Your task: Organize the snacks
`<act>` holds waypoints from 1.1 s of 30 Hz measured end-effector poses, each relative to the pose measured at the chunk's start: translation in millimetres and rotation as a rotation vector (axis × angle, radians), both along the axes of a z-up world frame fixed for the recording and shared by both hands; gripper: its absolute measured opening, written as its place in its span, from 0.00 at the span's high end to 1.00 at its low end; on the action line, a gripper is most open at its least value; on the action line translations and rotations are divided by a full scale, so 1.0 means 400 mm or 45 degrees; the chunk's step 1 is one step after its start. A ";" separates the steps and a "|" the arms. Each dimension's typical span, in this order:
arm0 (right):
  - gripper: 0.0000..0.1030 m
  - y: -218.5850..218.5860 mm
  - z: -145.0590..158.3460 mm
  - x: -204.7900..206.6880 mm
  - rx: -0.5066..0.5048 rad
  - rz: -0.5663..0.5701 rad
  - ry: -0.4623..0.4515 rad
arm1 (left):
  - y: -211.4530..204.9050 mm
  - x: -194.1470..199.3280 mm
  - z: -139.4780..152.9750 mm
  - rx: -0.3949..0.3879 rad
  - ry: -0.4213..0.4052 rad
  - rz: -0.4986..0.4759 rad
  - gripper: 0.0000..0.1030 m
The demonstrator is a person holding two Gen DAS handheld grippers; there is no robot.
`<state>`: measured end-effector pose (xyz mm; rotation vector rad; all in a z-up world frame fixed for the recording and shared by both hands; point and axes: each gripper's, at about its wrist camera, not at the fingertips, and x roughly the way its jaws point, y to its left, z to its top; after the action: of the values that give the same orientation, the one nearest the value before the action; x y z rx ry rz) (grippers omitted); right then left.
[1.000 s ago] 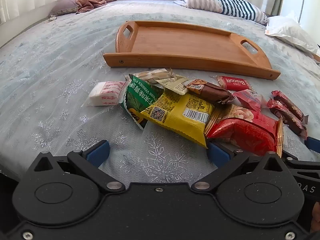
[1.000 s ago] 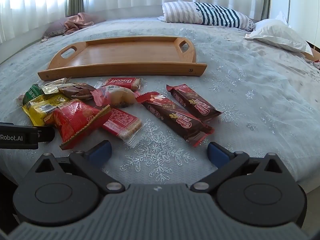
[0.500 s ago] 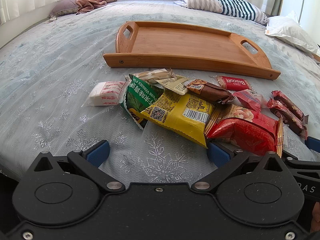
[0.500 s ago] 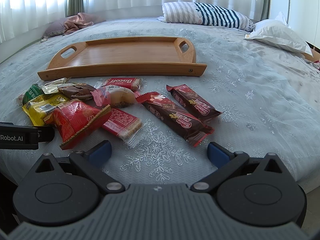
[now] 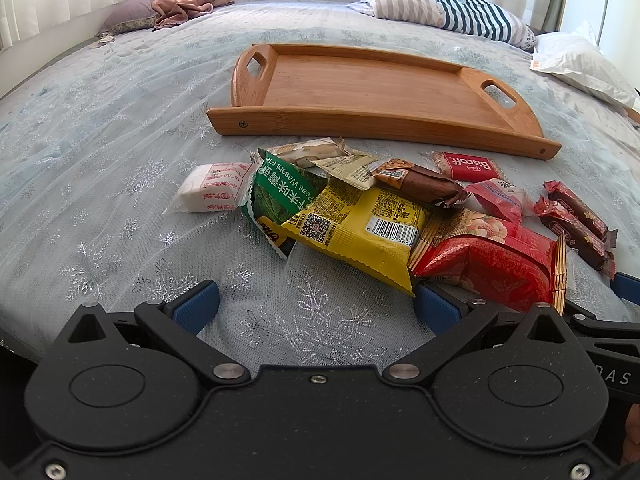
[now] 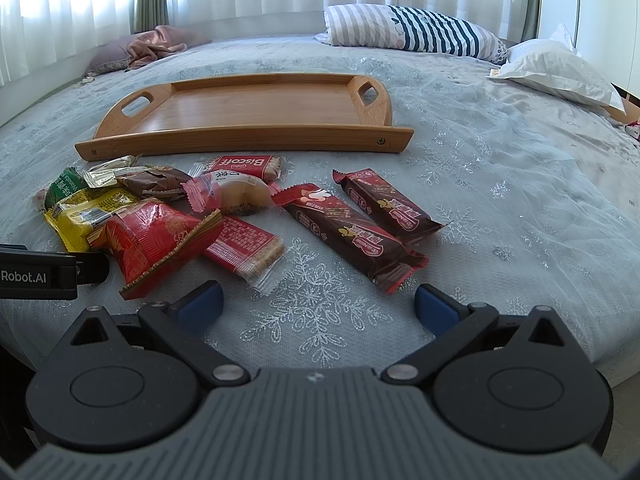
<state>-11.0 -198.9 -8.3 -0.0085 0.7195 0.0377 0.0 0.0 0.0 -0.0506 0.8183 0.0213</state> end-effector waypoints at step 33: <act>0.00 0.004 0.001 -0.001 -0.009 -0.003 0.006 | 0.000 -0.001 -0.001 0.008 -0.012 -0.001 0.00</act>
<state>-11.5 -197.2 -7.9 -0.0148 0.7240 0.0330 -0.3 -0.1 -0.3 -0.0443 0.8089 0.0227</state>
